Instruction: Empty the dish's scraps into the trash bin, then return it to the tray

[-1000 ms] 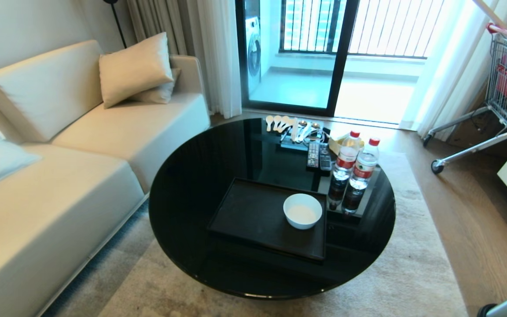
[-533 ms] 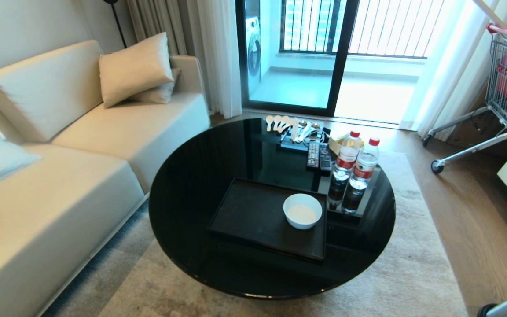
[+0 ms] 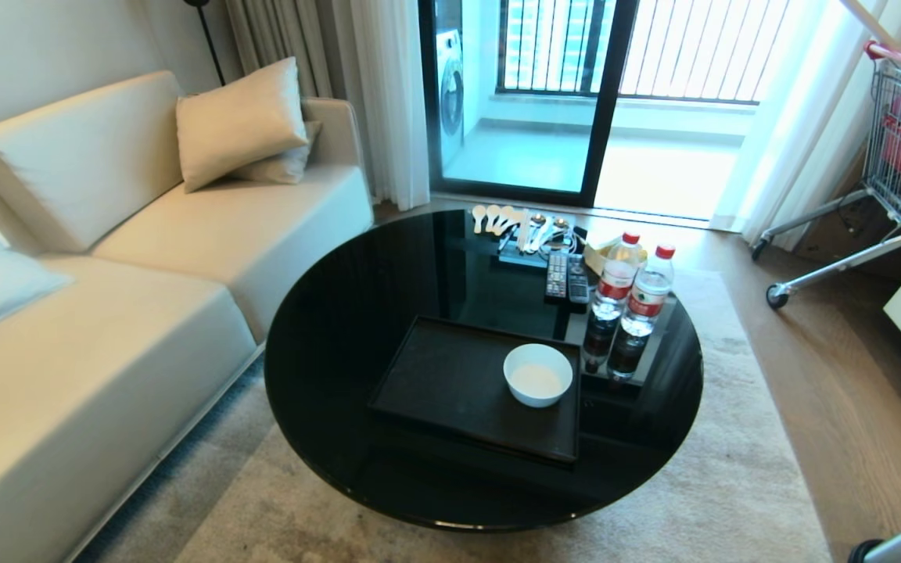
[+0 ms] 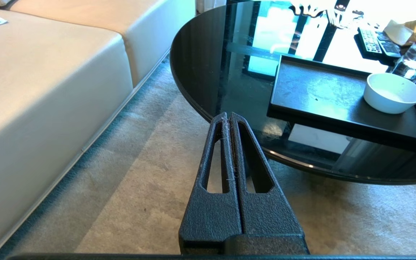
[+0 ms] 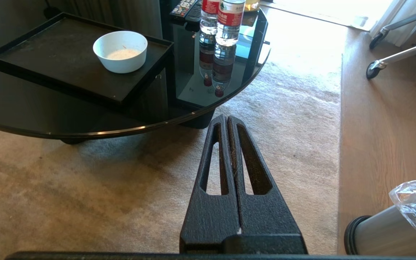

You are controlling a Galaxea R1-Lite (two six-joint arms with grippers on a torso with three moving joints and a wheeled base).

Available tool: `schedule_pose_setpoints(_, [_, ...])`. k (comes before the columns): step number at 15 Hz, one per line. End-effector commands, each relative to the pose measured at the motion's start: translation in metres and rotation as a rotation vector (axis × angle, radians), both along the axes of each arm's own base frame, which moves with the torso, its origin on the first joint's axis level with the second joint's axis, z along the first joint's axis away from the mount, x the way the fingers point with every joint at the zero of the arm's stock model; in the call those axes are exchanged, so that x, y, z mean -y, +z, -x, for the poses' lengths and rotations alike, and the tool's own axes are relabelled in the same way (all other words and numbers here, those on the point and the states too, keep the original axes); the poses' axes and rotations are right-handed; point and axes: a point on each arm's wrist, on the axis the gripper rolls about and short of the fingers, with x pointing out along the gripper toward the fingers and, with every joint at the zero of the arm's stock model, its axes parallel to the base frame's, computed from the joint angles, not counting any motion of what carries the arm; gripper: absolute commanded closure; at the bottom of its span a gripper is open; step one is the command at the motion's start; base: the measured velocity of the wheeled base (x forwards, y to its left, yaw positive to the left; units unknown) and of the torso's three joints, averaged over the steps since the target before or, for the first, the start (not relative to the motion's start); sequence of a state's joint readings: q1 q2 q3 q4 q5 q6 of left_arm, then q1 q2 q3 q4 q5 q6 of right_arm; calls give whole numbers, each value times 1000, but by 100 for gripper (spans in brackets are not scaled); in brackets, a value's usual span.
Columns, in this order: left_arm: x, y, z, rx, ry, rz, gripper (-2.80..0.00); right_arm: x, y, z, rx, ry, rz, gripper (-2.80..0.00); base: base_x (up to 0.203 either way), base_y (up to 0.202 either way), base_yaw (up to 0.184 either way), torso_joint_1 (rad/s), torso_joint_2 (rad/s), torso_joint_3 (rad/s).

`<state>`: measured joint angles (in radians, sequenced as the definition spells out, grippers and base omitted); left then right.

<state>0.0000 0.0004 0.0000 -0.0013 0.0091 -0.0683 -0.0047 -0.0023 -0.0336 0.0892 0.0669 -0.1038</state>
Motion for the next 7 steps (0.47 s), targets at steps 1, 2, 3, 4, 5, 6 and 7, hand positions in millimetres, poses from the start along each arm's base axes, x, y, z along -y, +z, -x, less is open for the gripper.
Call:
schedule_pose_setpoints(1, [0, 0, 0, 1, 0, 1, 0, 0, 0, 0, -5, -1, -1, 0, 0, 0, 0, 0, 0, 0])
schedule_pose_setpoints(2, [0, 0, 0, 1, 0, 1, 0, 0, 0, 0, -5, -1, -1, 0, 0, 0, 0, 0, 0, 0])
schedule_pose_setpoints(3, [0, 0, 0, 1, 0, 1, 0, 0, 0, 0, -4, 1, -1, 0, 0, 0, 0, 0, 0, 0])
schedule_pose_setpoints(4, [0, 0, 0, 1, 0, 1, 0, 0, 0, 0, -3, 1, 0, 0, 0, 0, 0, 0, 0, 0])
schedule_pose_setpoints(5, [0, 0, 0, 1, 0, 1, 0, 0, 0, 0, -3, 1, 2, 0, 0, 0, 0, 0, 0, 0])
schedule_pose_setpoints(6, [0, 0, 0, 1, 0, 1, 0, 0, 0, 0, -3, 1, 0, 0, 0, 0, 0, 0, 0, 0])
schedule_pose_setpoints(7, [0, 0, 0, 1, 0, 1, 0, 0, 0, 0, -4, 1, -1, 0, 0, 0, 0, 0, 0, 0])
